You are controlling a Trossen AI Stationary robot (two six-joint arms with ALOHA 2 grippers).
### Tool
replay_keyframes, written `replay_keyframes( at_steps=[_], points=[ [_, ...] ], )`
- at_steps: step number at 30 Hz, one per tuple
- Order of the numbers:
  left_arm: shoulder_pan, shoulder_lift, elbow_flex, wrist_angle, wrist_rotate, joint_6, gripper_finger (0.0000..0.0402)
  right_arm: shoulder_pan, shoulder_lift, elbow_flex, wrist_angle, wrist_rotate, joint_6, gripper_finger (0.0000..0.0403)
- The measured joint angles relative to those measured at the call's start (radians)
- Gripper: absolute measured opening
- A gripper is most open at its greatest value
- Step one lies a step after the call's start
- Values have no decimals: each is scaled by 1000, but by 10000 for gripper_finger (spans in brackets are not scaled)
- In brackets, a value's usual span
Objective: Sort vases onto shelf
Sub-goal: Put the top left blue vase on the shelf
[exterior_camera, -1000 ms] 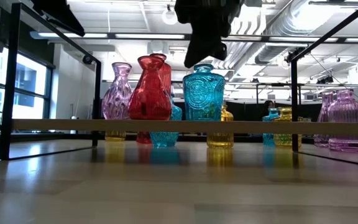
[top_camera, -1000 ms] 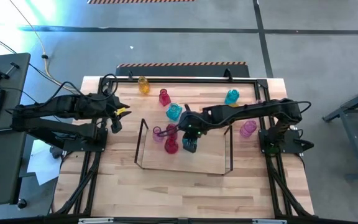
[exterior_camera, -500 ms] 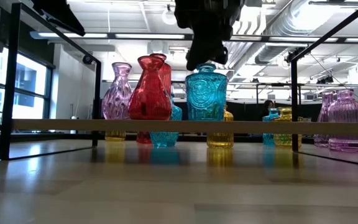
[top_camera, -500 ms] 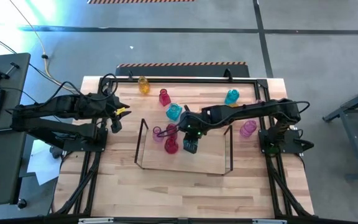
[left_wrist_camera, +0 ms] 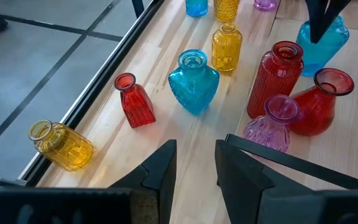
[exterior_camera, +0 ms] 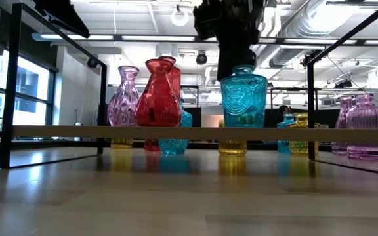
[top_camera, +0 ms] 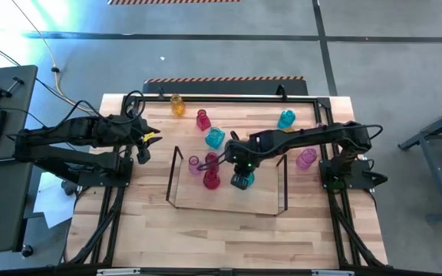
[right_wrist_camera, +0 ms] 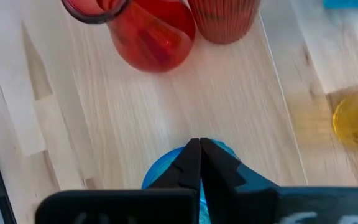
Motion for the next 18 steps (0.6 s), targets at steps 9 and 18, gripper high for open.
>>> replay_keyframes(
  at_steps=[9,18],
  points=[
    [0,0,0,0,0,6,104,22,-3,2,-68,0,50,0],
    [0,0,0,0,2,7,104,29,-5,2,-159,30,101,0]
  ],
)
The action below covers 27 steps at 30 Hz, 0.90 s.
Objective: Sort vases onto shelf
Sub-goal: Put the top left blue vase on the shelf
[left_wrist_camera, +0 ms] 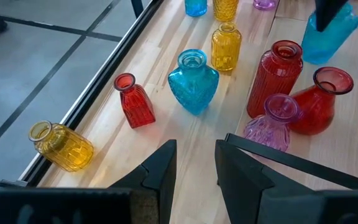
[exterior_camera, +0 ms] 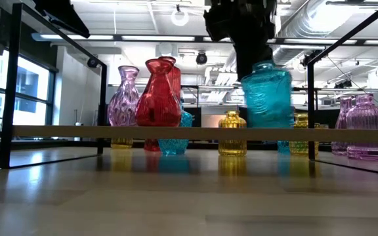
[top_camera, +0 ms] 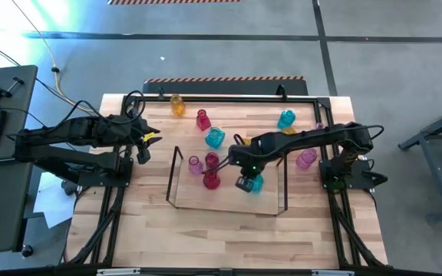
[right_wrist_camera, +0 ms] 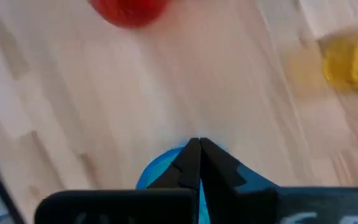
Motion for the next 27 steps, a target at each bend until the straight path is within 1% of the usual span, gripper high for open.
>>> replay_keyframes(
  at_steps=[2,7,14,18,23,25,27],
  points=[
    [0,0,0,0,0,0,104,1,5,-11,-55,21,14,0],
    [0,0,0,0,1,0,104,2,-11,-5,-86,79,34,0],
    [0,0,0,0,2,0,104,2,-40,-5,29,115,-14,0],
    [0,0,0,1,2,0,104,2,-72,-5,45,198,-33,0],
    [0,0,0,1,3,-6,104,15,-120,-4,29,272,-5,0],
    [0,0,0,0,8,-7,104,39,-140,-4,-15,320,38,0],
    [0,0,0,-4,19,-7,104,79,-157,-4,-104,381,120,0]
  ],
)
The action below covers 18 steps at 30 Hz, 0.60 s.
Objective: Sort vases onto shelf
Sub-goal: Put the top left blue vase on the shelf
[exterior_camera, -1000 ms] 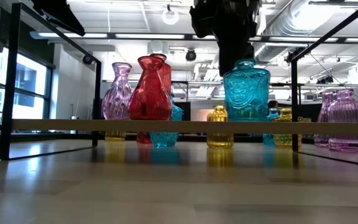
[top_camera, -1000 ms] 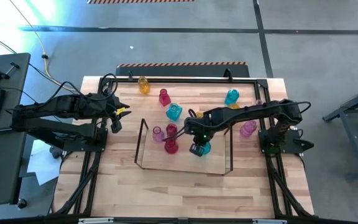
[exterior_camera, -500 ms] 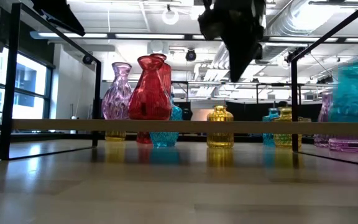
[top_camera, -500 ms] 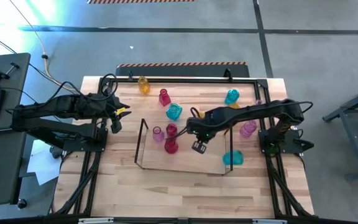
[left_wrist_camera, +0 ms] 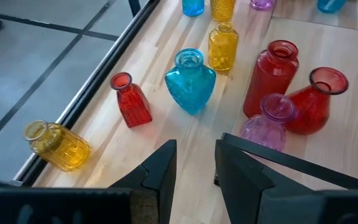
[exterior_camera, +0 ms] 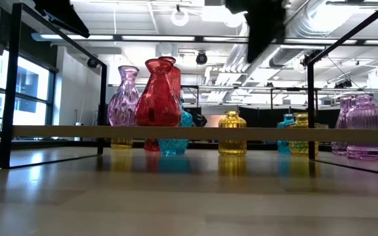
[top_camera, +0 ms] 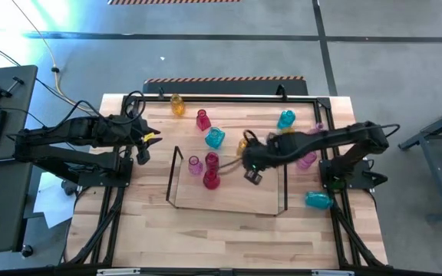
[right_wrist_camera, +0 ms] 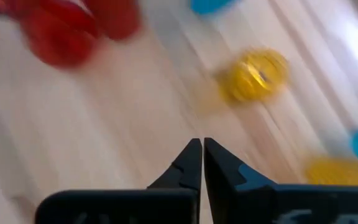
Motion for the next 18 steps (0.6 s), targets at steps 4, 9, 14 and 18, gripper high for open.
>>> replay_keyframes(
  at_steps=[4,9,14,18],
  points=[
    [0,0,0,-4,17,1,104,132,-37,0,-268,189,308,0],
    [0,5,0,25,17,56,104,328,-97,0,-423,317,693,0],
    [0,20,0,66,34,103,104,457,-177,-88,-423,366,921,0],
    [0,25,0,79,75,103,104,521,-282,-331,-369,305,1135,0]
  ],
)
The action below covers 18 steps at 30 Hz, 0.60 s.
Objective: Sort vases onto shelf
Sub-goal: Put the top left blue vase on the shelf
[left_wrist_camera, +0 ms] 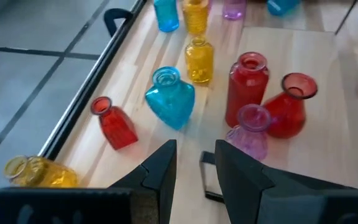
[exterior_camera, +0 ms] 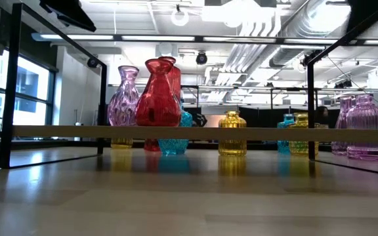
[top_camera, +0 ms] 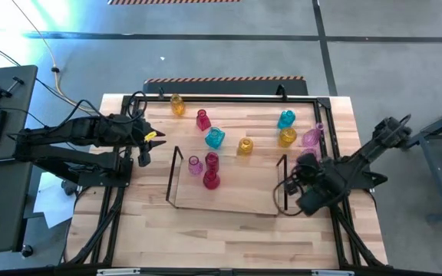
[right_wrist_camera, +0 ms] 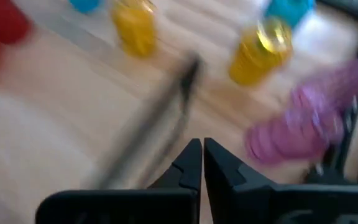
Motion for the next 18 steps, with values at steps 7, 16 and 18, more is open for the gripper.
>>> replay_keyframes(
  at_steps=[7,16,18],
  points=[
    [0,1,0,-1,14,-29,104,105,-239,-345,187,-83,203,0],
    [0,13,0,19,11,-79,104,134,-456,-405,207,-387,129,0],
    [0,20,0,30,9,-82,104,134,-466,-396,205,-445,104,0]
  ],
)
